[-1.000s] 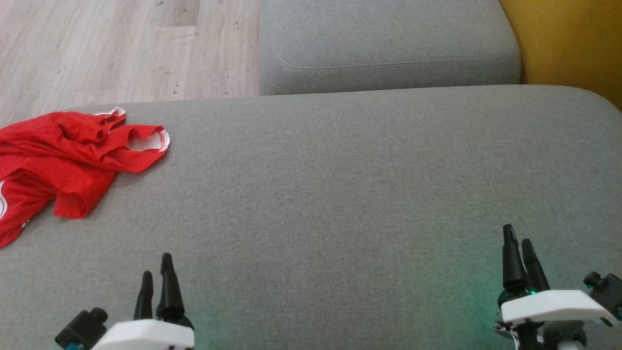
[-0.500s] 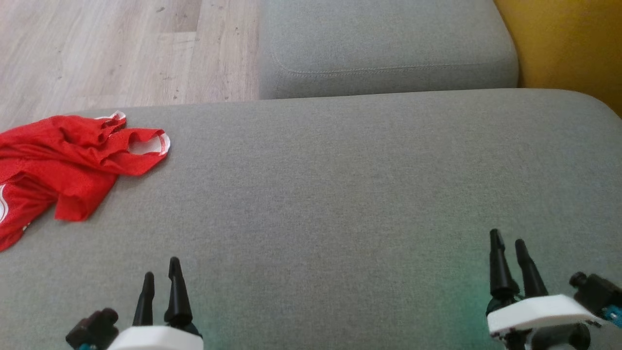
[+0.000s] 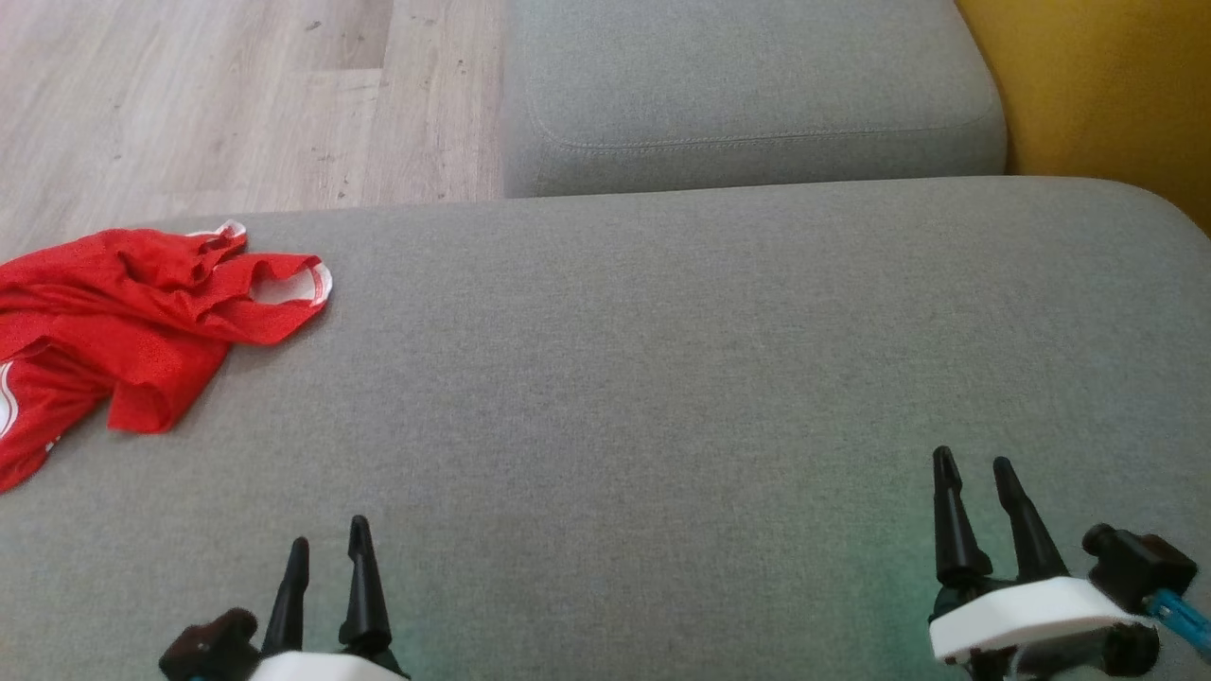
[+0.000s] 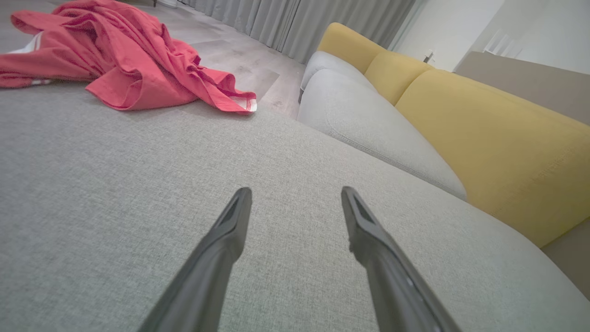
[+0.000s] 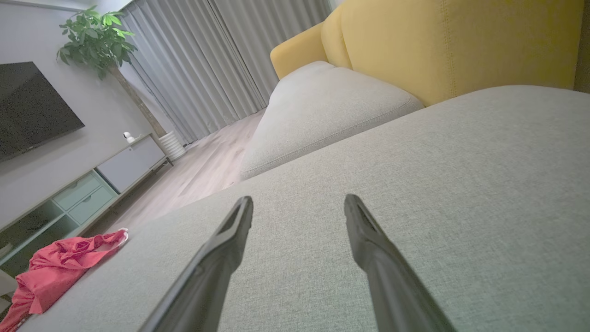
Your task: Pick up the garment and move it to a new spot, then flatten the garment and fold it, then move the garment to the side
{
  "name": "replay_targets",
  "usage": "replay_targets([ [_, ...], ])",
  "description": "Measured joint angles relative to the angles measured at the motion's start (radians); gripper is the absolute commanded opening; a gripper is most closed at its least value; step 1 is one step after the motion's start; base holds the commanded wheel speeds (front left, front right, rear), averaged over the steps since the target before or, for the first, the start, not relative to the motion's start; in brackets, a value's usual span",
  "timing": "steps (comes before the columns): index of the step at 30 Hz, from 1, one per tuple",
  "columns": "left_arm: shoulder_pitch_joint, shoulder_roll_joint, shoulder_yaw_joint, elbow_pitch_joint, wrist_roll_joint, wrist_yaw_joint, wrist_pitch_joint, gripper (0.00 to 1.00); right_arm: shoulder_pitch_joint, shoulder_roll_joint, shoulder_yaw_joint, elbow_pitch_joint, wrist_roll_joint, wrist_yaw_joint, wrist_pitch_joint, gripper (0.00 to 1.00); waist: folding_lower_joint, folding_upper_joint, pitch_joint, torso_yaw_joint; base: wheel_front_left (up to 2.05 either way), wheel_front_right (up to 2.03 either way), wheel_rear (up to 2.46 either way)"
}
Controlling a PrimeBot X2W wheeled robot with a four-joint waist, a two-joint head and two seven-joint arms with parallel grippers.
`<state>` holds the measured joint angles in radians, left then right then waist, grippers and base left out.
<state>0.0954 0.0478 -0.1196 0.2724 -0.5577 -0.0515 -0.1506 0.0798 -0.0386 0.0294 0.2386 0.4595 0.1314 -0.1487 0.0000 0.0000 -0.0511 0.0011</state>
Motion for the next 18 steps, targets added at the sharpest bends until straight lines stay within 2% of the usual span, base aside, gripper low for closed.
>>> replay_targets([
  [18,0.013,0.005,-0.014,0.041,0.176,0.018,-0.051,1.0,0.015,-0.001,0.026,0.021,-0.231,0.0,-0.051,1.0,0.0,0.0,-0.003,0.002,0.0,0.0,0.0],
])
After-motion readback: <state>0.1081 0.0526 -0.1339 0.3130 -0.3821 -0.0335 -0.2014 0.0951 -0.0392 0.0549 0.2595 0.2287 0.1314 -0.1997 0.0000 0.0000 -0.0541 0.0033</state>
